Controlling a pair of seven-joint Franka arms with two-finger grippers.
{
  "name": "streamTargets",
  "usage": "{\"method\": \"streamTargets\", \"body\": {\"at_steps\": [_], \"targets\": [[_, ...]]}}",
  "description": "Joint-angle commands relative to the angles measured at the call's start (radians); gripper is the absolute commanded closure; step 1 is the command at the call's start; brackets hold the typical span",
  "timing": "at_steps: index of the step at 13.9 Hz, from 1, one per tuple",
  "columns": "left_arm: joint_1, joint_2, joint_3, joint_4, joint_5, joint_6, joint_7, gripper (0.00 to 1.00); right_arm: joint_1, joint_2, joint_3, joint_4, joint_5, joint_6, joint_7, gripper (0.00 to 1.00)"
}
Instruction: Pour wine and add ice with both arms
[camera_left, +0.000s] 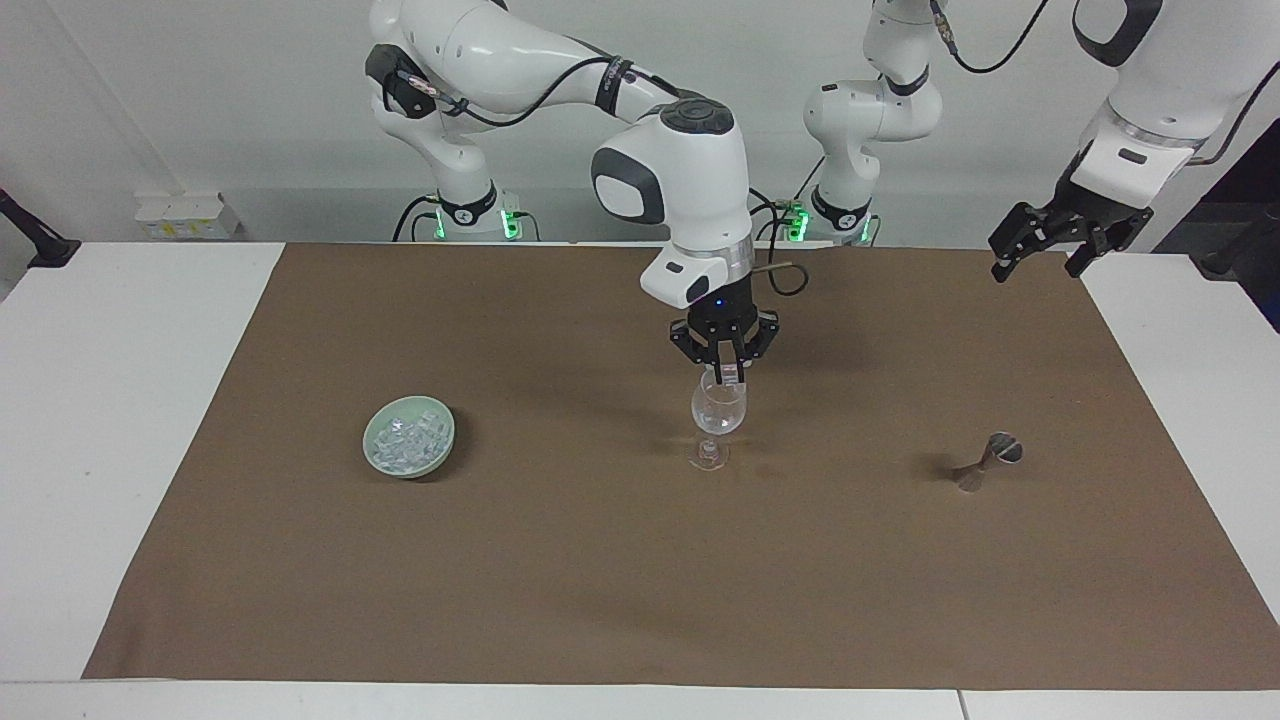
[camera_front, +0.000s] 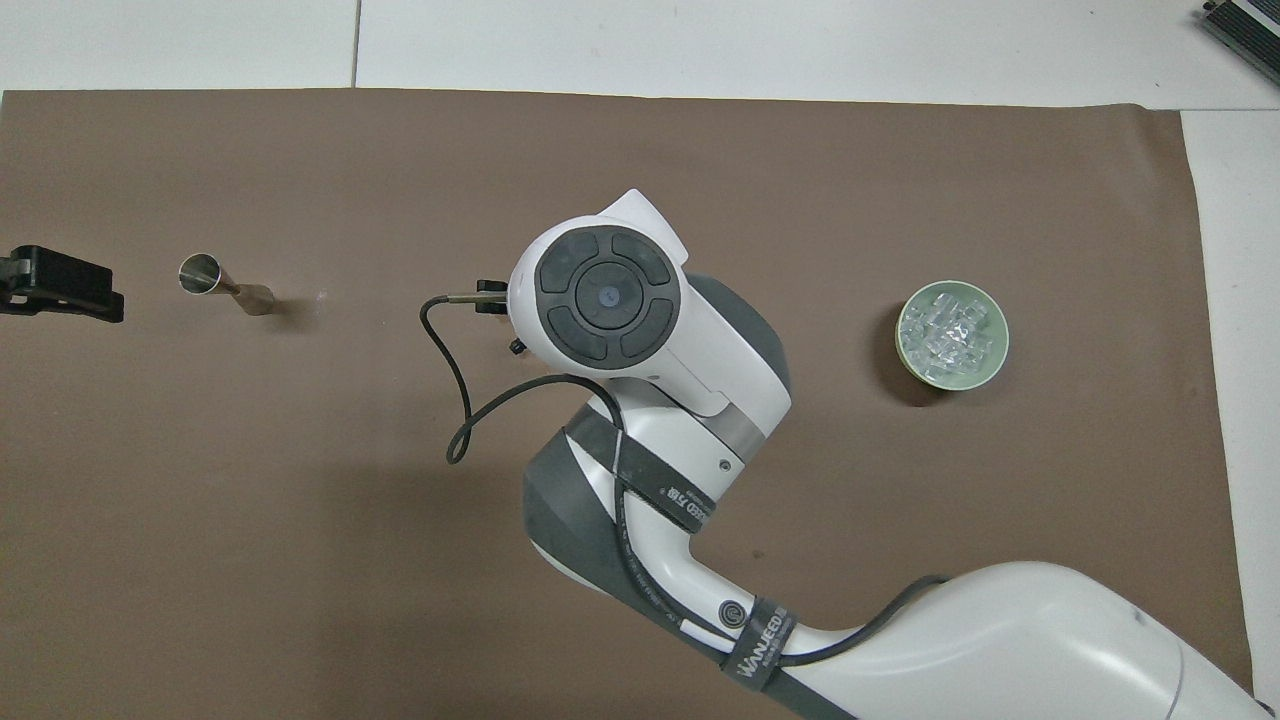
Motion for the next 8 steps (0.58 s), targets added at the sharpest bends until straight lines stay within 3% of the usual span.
{"method": "streamTargets", "body": {"at_steps": [1,5,8], "targets": [[0.003,-0.001,-0.006,0.001,0.009,-0.001,-0.01,0.0,-0.009,0.018,0.024,0.011,-0.039,0.001,0.037,0.75],[-0.012,0.0,-0.007,0.001,0.023,0.002,-0.008,0.0,-0.011,0.018,0.022,0.009,-0.041,0.01,0.037,0.72],[-0.009,0.0,-0.015,0.002,0.029,0.005,-0.002,0.0,-0.011,0.018,0.022,0.009,-0.041,0.013,0.035,0.58]]}}
